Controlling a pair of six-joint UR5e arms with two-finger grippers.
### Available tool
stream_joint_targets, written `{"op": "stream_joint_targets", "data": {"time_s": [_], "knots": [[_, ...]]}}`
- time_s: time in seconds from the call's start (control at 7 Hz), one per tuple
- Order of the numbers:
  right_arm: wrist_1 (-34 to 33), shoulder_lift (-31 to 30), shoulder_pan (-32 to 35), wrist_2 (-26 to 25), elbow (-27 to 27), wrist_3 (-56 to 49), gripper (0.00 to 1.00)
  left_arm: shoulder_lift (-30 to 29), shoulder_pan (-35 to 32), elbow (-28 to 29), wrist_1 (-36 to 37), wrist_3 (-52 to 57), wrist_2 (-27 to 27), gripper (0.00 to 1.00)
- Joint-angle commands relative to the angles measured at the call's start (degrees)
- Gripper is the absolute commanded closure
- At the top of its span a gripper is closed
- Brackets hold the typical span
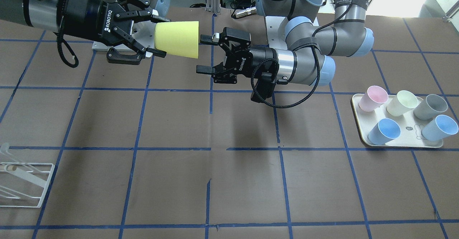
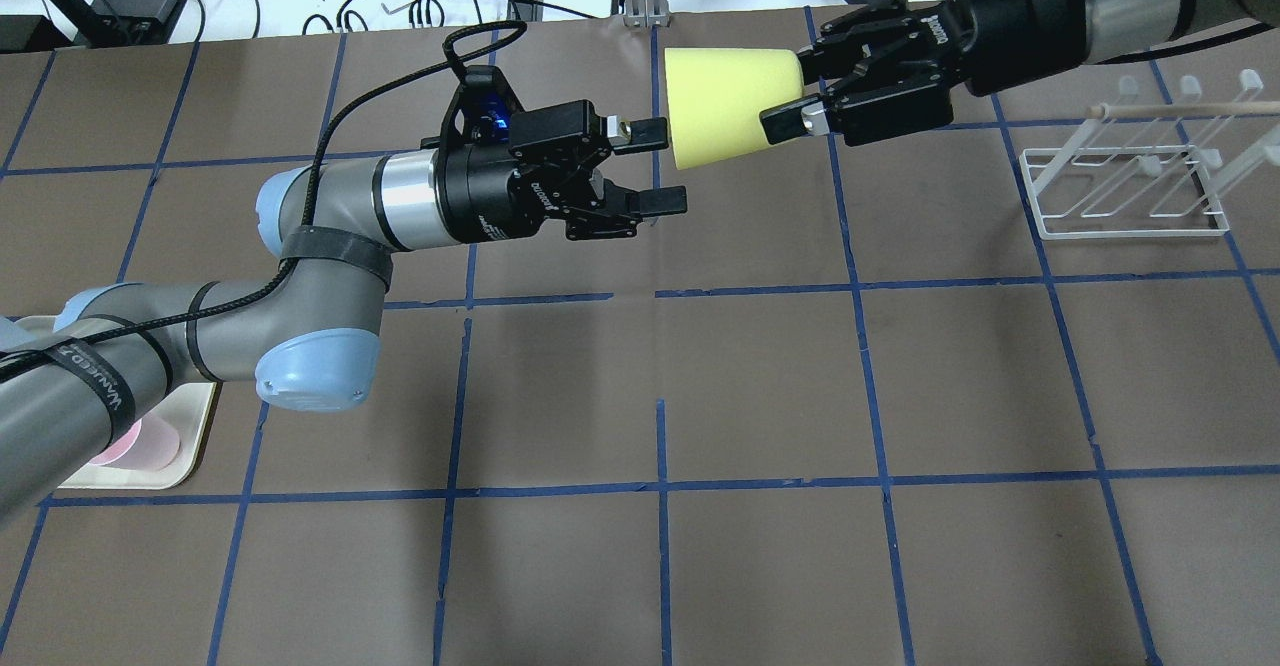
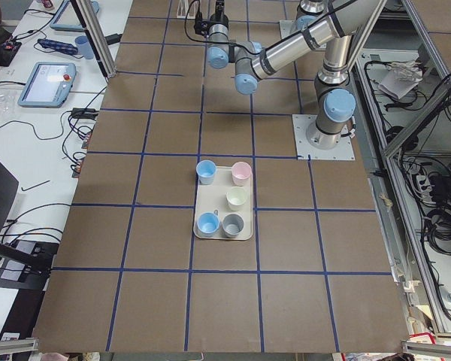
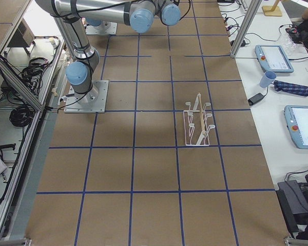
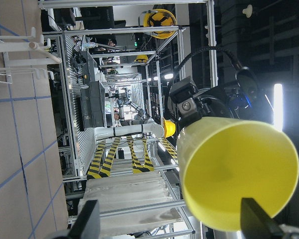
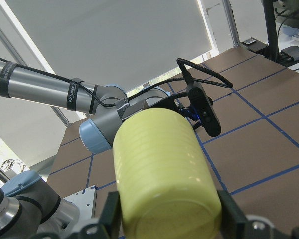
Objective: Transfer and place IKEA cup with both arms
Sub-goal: 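Close the left gripper on the yellow cup's rim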
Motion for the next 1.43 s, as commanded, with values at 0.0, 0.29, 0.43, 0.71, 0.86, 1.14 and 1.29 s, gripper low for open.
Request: {"op": "stream_joint_targets", "data": {"time_s": [0.0, 0.29, 0.43, 0.71, 0.86, 1.14, 1.29], "knots": [[-0.03, 0.18, 0.65, 0.12, 0.0, 0.14, 0.42, -0.93, -1.39, 1.86, -0.29, -0.92, -0.07, 0.02], [-0.03, 0.09, 0.65, 0.12, 0.0, 0.23, 0.41, 0.12, -2.53, 1.52, -1.08, -1.02, -0.07, 0.2], [-0.03, 0.09, 0.65, 0.12, 0.0, 0.58, 0.4, 0.3, -2.79, 1.35, -1.17, -1.1, -0.07, 0.41], [-0.38, 0.0, 0.65, 0.12, -0.08, 2.25, 0.36, 1.08, -2.79, 1.87, -1.17, -1.1, -0.15, 0.49], [-0.38, -0.08, 0.65, 0.12, -0.09, 2.25, 0.35, 1.53, -2.79, 1.96, -1.17, -1.45, -0.24, 0.49], [-0.38, -0.08, 0.65, 0.12, -0.09, 2.34, 0.26, 1.53, -2.71, 3.18, -1.17, -1.54, -0.24, 0.51], [-0.38, -0.08, 0.65, 0.12, -0.09, 3.04, 0.2, 1.53, -2.62, 3.62, -1.17, -1.89, -0.15, 0.6]]}}
